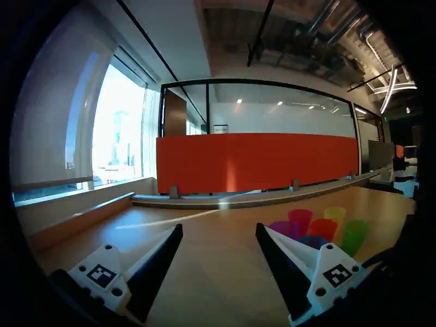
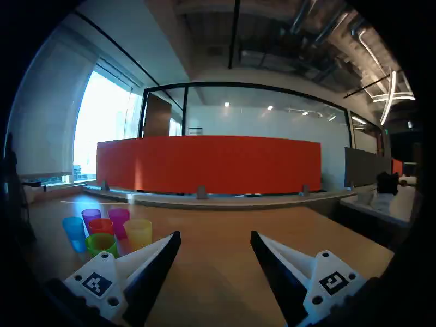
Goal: Pour water
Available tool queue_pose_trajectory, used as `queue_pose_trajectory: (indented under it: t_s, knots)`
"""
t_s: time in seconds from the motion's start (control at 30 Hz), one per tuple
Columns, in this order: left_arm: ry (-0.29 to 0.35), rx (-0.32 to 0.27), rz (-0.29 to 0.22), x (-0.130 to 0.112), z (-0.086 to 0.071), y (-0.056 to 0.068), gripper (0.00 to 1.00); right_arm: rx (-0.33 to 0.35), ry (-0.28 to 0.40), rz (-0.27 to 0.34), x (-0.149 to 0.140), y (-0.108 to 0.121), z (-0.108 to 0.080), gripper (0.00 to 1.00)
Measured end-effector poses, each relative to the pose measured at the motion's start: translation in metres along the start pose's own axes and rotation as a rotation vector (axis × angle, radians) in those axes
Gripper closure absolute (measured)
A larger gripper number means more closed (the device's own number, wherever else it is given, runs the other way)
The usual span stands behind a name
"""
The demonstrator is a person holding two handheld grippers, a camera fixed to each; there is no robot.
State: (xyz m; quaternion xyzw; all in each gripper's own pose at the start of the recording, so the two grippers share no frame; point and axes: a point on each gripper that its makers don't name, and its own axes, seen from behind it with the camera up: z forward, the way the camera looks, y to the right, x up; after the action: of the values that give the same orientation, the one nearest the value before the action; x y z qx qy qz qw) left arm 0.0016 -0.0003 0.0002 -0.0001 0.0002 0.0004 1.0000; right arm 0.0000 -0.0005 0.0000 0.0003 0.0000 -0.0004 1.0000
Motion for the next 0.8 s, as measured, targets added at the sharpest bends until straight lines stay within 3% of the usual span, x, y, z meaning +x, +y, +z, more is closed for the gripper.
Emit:
queue_pose_trajectory:
  t_s: [0.3, 0.8]
  knots:
    - [0.011, -0.015, 0.024, 0.045, 0.004, -0.008, 0.00, 0.030, 0.001, -0.028, 0.016, -0.013, 0.001, 0.01]
    - [-0.005, -0.060, 0.040, 0.085, 0.009, -0.009, 0.00, 0.097, 0.021, -0.056, 0.070, -0.028, 0.002, 0.01]
